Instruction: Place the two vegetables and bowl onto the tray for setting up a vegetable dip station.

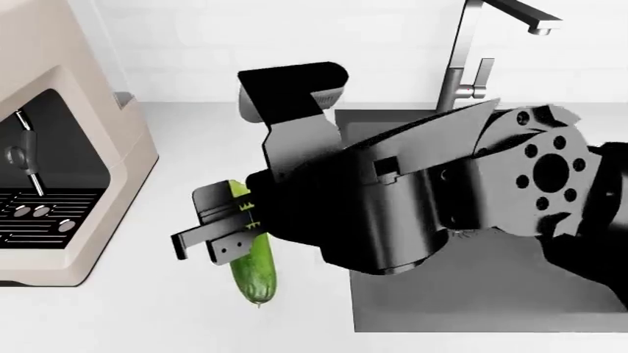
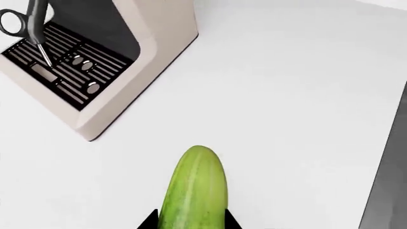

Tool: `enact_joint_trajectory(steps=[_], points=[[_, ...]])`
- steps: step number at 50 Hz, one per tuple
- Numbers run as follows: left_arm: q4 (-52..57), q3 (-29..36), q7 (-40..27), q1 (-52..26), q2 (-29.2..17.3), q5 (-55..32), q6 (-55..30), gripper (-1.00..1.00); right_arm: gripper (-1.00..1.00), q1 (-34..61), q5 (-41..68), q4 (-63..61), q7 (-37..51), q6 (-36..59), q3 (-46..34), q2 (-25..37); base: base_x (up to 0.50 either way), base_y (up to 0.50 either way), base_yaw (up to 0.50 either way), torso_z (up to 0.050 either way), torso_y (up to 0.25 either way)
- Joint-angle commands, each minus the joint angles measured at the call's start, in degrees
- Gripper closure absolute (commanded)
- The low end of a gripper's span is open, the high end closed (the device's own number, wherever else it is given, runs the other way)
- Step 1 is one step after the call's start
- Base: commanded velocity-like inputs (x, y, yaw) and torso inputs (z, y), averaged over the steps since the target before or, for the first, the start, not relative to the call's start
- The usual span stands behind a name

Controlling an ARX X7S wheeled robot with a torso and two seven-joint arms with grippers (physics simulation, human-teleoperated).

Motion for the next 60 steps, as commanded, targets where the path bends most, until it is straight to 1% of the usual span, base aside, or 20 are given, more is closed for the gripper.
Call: enact_joint_trajectory(steps=[1,5,12,16,25,32,47,52,60], points=[[0.03,6.27,-1.36,-5.28,-0.08,-0.07,-0.06,-1.00,1.00,3.29,1.23,-6.28,1.75,-1.40,5.24,6.80,0.00,0.00,0.00,0.000,0.000],[0.03,7.21,-1.52,-6.09,-0.33,-0.02,0.03,-1.00,1.00,3.97,2.78,-9.26,2.41,-1.35,6.79,10.35,0.00,0.00,0.00,0.000,0.000],[0.03,6.26,-1.55,-5.62,-1.06,-0.39,0.64,-1.00,1.00,4.08,4.05,-15.80,5.68,-2.52,8.79,18.07,0.00,0.00,0.00,0.000,0.000],[0.04,6.15,-1.50,-5.86,-1.70,-0.61,1.14,-1.00,1.00,3.56,5.27,-17.93,6.47,-3.27,9.45,20.99,-0.05,-0.46,0.00,0.000,0.000],[0.04,4.05,-1.50,-4.62,-2.29,-1.26,0.75,-1.00,1.00,4.70,6.76,-20.03,7.56,-3.61,10.53,23.09,-0.08,-0.50,0.00,0.000,0.000],[0.04,7.36,-1.50,-7.25,-2.30,-0.53,0.79,-1.00,1.00,4.98,7.08,-20.21,7.24,-2.91,10.94,24.65,-0.08,-0.50,0.00,0.000,0.000],[0.04,8.48,-1.62,-8.17,-1.75,-0.33,0.29,-1.00,1.00,5.26,6.74,-18.97,6.15,-0.94,11.25,27.35,-0.07,-0.50,0.00,0.000,0.000],[0.04,11.24,-1.64,-10.03,-0.97,0.43,-0.82,-1.00,1.00,4.93,6.25,-18.94,6.06,-0.60,11.19,28.46,-0.07,-0.50,0.00,0.000,0.000],[0.04,10.71,-1.64,-9.89,-0.96,0.01,-1.09,-1.00,1.00,4.89,5.97,-18.82,5.82,-0.39,11.18,28.56,-0.02,-0.50,0.00,0.000,0.000]])
